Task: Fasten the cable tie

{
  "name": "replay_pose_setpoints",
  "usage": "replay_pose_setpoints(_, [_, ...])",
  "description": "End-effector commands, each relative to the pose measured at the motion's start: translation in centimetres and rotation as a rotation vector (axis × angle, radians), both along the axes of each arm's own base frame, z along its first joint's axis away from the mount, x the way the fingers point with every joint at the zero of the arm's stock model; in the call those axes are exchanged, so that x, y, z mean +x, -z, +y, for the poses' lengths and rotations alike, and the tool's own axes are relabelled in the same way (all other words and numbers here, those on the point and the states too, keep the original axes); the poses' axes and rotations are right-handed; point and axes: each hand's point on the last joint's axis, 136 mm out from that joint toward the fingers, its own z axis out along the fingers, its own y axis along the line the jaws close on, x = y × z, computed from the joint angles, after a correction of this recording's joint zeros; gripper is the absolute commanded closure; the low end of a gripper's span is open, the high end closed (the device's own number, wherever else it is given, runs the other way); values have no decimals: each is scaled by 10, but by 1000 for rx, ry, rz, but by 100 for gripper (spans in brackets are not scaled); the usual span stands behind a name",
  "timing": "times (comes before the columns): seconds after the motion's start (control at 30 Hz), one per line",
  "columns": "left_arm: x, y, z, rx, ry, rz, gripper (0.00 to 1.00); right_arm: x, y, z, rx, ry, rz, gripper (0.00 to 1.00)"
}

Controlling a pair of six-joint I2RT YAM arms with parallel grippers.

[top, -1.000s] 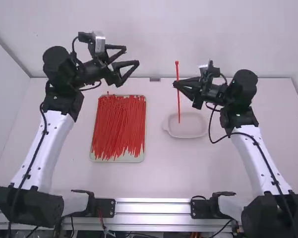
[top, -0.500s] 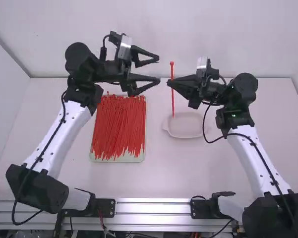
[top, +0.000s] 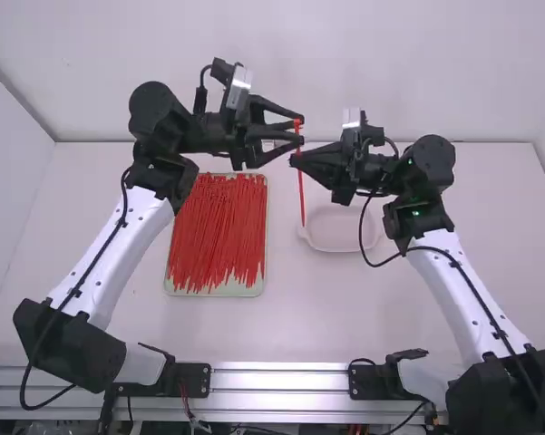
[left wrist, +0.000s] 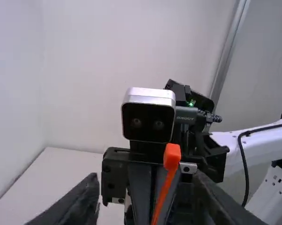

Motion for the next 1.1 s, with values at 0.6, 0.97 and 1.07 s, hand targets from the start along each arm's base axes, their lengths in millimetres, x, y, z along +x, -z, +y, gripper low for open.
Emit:
replay_pose_setpoints(0.6, [10,-10,2,-26,-60,55,98,5,-11,-1,19,21,12,75])
replay_pose_setpoints(0.97, [62,20,33,5,-257,210,98,24,14,-18,-38,93,73,2])
replay_pose_setpoints(1.07, [80,43,42,31,-287,313,98,20,25,-18,-82,72,-9,2])
